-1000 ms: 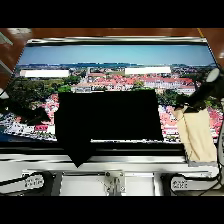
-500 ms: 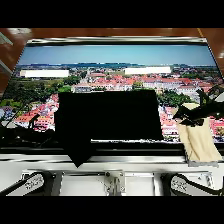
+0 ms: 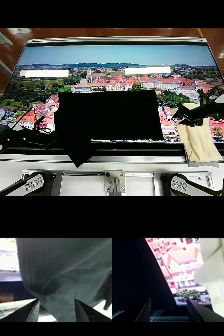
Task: Fold the shirts.
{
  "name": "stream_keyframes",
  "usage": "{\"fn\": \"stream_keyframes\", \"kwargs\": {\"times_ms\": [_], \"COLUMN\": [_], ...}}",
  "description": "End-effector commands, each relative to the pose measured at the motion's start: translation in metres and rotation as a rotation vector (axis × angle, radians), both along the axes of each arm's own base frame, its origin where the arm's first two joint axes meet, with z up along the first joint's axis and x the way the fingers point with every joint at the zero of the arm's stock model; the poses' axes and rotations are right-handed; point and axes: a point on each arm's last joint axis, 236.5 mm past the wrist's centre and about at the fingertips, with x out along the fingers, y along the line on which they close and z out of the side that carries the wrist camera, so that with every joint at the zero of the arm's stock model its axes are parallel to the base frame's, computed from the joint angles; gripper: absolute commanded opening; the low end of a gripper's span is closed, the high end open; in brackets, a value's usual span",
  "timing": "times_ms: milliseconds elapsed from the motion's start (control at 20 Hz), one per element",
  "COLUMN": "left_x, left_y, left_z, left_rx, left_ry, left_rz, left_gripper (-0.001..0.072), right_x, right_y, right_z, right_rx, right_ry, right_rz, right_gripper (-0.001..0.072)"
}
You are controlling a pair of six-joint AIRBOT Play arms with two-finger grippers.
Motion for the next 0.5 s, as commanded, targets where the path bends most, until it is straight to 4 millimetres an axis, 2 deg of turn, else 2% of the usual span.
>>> {"fn": "stream_keyframes", "kwargs": {"times_ms": [0,100,300,350,400,450], "left_x": [-0.006,-0.004,-0.015,-0.016,-0.016,-0.015], "left_y": [0.002,0.001,-0.010,-0.012,-0.012,-0.012], "left_z": [-0.003,-0.006,-0.022,-0.026,-0.029,-0.030], "left_rx": [0.012,0.019,-0.004,-0.007,-0.006,-0.006], "left_ry": [0.016,0.012,0.088,0.112,0.131,0.132], "left_rz": [-0.025,-0.022,-0.061,-0.046,-0.020,-0.016], "left_gripper": [0.0542,0.0543,0.0535,0.0448,0.0286,0.0162], "right_x": [0.003,0.005,0.003,0.003,0.002,0.000], "right_y": [-0.001,-0.002,-0.001,-0.001,-0.001,-0.001], "right_z": [0.000,0.000,0.000,0.000,0.000,-0.001], "right_rx": [-0.005,-0.007,-0.004,-0.003,-0.002,-0.001], "right_ry": [-0.011,-0.015,-0.008,-0.007,-0.003,0.005], "right_rz": [-0.010,-0.022,-0.022,-0.024,-0.023,-0.021], "right_gripper": [0.0572,0.0572,0.0572,0.0572,0.0572,0.0572]}}
